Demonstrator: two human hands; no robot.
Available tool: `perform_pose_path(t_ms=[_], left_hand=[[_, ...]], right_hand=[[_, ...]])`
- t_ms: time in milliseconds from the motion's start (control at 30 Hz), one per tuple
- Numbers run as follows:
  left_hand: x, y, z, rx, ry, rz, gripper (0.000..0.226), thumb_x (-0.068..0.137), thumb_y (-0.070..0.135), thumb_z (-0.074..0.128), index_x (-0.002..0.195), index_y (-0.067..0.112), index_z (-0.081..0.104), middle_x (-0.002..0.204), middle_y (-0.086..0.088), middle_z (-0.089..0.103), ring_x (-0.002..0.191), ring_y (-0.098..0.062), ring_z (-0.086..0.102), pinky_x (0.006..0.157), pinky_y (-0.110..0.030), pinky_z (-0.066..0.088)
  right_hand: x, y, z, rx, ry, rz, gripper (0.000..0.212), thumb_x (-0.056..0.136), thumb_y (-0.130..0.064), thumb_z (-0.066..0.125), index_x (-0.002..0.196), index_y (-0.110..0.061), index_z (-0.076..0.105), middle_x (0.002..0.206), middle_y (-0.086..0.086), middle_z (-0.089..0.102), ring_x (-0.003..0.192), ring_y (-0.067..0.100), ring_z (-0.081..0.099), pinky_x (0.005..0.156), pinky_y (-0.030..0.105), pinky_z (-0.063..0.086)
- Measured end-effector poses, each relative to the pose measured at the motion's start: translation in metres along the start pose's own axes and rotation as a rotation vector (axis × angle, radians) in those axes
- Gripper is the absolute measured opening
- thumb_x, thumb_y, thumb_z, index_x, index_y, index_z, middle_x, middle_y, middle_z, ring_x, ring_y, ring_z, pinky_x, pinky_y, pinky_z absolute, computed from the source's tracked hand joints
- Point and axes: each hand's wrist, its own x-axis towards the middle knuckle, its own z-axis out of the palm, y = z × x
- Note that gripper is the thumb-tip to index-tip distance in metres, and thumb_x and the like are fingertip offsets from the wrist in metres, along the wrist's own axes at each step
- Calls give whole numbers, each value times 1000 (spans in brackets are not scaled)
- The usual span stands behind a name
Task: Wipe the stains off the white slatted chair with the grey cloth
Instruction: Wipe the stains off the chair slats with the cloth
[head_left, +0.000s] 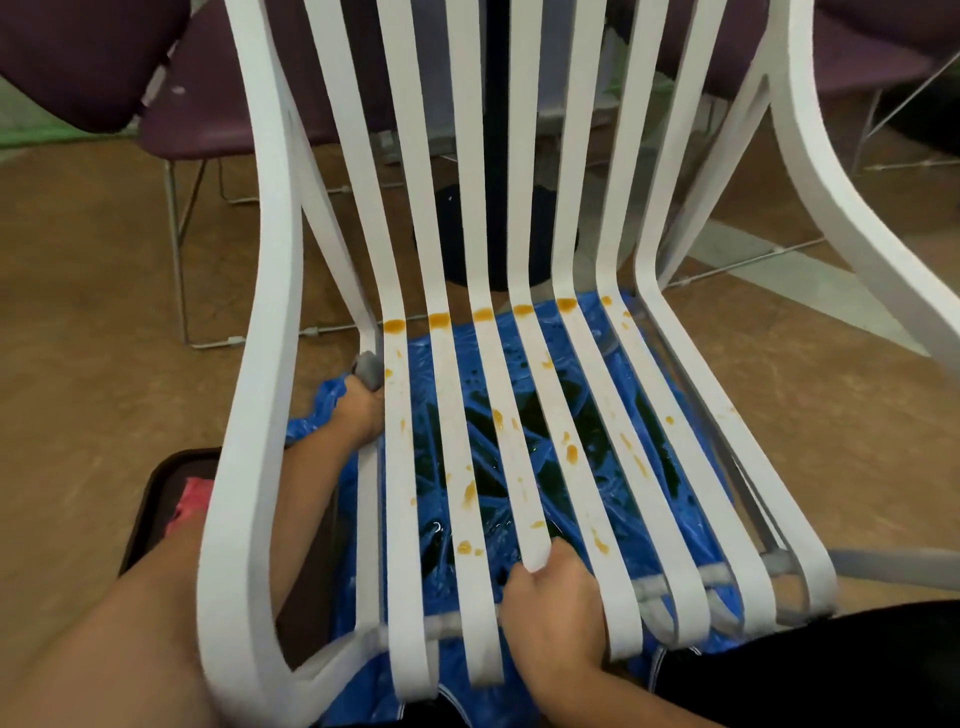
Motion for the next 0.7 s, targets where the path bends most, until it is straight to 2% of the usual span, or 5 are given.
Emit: perform_pose_path(t_ms=[100, 200, 367, 533, 700], left_hand=[[-18, -10, 5, -5, -16, -22, 60, 104, 42, 27, 145, 0, 40, 148, -20, 45, 134, -38, 45, 111, -42, 38], [-43, -18, 6, -111, 19, -170, 54, 110, 32, 26, 148, -4, 37, 149, -22, 44, 137, -37, 43, 108, -37, 36], [-93, -37, 2, -86, -60, -155, 47, 110, 22, 25, 148, -5, 29, 143, -30, 45, 131, -45, 47, 106, -44, 39], [-120, -49, -20, 74, -97, -38, 43, 109, 31, 33, 127, -2, 52, 129, -28, 59, 121, -43, 56, 100, -44, 46], [-161, -32, -72, -285, 151, -98, 42, 109, 22, 36, 135, -8, 52, 138, -25, 55, 128, -43, 50, 102, -42, 40]], right_hand=[[-3, 9, -2, 26, 4, -17, 8, 92, -26, 57, 87, -20, 59, 79, -2, 65, 75, 19, 66, 69, 35, 58], [-5, 17, -4, 18, 9, -35, 7, 94, -25, 57, 90, -20, 60, 82, -2, 67, 78, 20, 67, 71, 36, 59], [-6, 25, -6, 9, -16, -60, 8, 95, -22, 55, 90, -17, 59, 86, 1, 68, 80, 21, 67, 71, 35, 59], [-4, 26, -9, 30, -77, -97, 6, 94, -19, 56, 91, -15, 58, 87, 1, 67, 79, 20, 67, 70, 37, 60], [-3, 25, -22, 105, -220, -100, 8, 94, -19, 60, 90, -13, 57, 85, 3, 65, 79, 21, 65, 71, 36, 58]])
